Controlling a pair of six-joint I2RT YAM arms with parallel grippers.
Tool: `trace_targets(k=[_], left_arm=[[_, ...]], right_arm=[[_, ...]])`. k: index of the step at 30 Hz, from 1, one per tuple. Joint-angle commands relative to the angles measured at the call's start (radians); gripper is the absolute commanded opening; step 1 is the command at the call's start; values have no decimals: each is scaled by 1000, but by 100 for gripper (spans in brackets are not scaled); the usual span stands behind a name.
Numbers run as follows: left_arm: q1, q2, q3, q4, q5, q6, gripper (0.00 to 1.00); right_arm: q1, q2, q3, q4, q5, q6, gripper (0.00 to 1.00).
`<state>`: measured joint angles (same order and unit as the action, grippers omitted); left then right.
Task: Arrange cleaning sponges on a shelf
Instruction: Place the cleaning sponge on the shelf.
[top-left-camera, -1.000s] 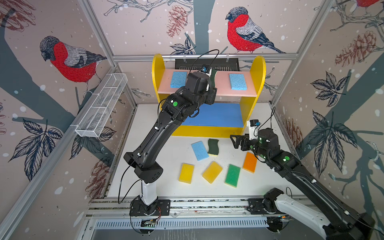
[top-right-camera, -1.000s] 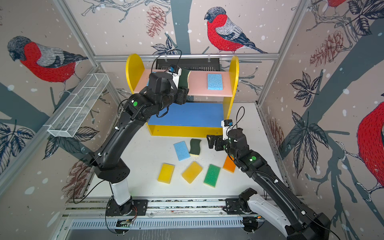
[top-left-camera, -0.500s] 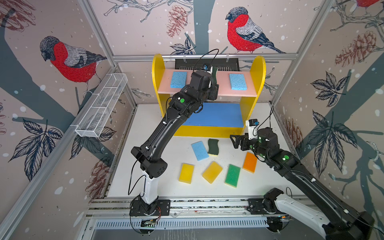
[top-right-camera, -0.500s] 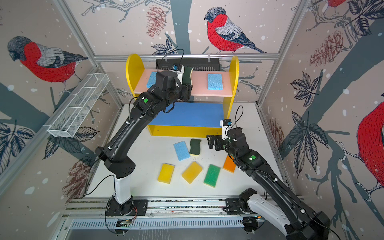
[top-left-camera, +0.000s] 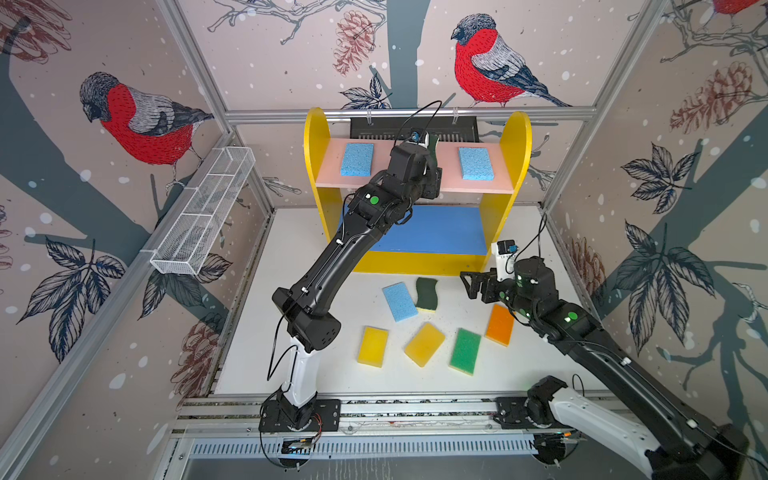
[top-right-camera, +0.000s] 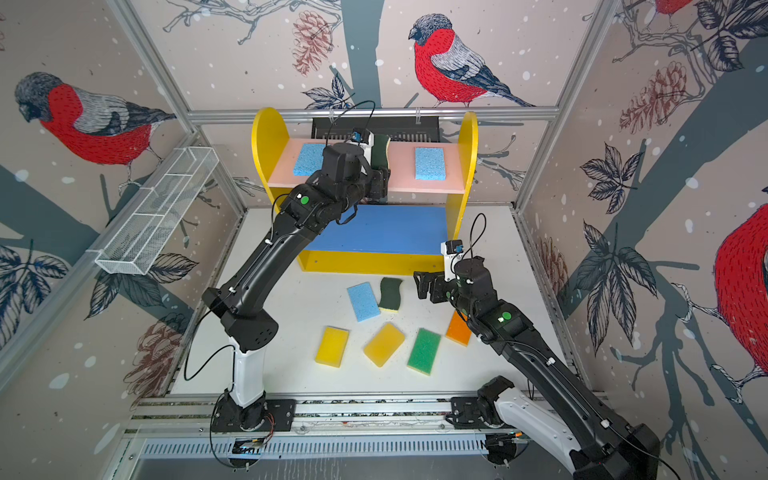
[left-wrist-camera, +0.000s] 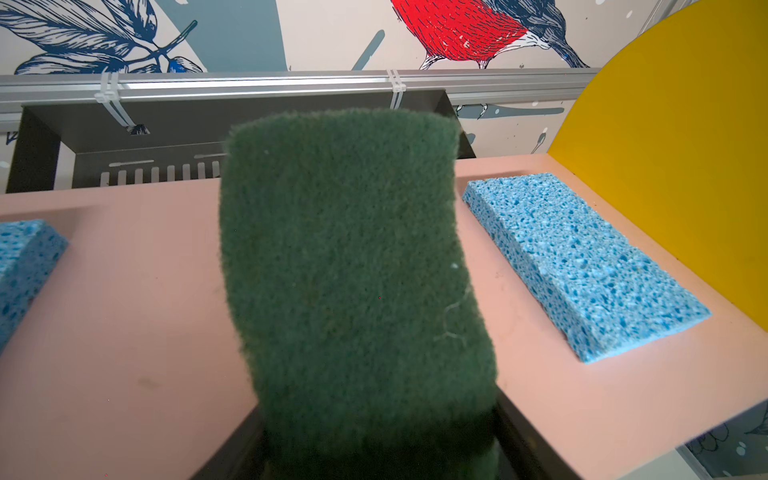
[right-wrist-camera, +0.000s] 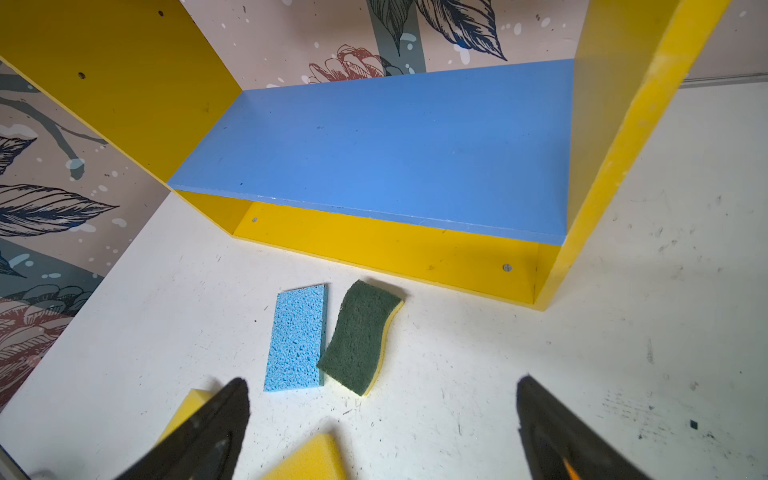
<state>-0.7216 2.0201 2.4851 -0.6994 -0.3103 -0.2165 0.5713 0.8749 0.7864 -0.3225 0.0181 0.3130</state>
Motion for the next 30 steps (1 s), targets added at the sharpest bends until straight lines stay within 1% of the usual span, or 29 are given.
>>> trace_targets(k=[1,8,19,28,30], left_arm=[[1,12,9,34,-23,-15,68],[1,40,17,52,-50,-28,69],[11,57,18,75,-55,-64,73],[21,57,19,92,26,-98,75],[21,51,17,96,55,-107,77]], right_arm=[[1,-1,-2,23,-1,-14,100],[1,2,-13,28,-1,-8,99],[1,12,-16,31,-4,-4,100],[1,15,-19,36,-7,3,100],[2,15,-19,34,-7,4,100]])
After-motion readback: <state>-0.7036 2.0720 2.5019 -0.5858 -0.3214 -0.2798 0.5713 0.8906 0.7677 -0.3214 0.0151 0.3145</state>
